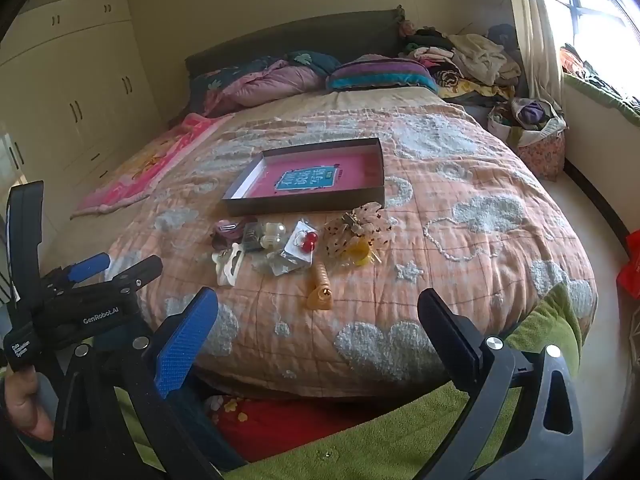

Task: Organize jewelry

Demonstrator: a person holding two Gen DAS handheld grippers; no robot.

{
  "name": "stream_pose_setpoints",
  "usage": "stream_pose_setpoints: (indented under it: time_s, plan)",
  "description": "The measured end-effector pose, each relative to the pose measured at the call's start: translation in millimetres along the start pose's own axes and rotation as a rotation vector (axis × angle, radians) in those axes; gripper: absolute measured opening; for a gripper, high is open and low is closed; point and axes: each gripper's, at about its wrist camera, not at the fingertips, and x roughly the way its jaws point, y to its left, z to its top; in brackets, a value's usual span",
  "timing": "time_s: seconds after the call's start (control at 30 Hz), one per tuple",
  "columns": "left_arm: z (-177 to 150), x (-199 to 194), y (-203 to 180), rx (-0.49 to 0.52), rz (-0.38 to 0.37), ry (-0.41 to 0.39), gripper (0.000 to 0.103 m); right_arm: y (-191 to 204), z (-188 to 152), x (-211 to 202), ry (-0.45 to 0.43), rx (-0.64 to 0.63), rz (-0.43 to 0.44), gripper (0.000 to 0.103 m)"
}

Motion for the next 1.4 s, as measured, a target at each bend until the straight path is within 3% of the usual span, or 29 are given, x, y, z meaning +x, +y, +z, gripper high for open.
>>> stream_pose_setpoints:
  time_s: [1.4]
  plan:
    - [0.8,-0.9,-1.8,-0.002,-0.009,0.003,0.094,-4.6,-6.8,-2.6,-0.007,0.022,0.01,0.099]
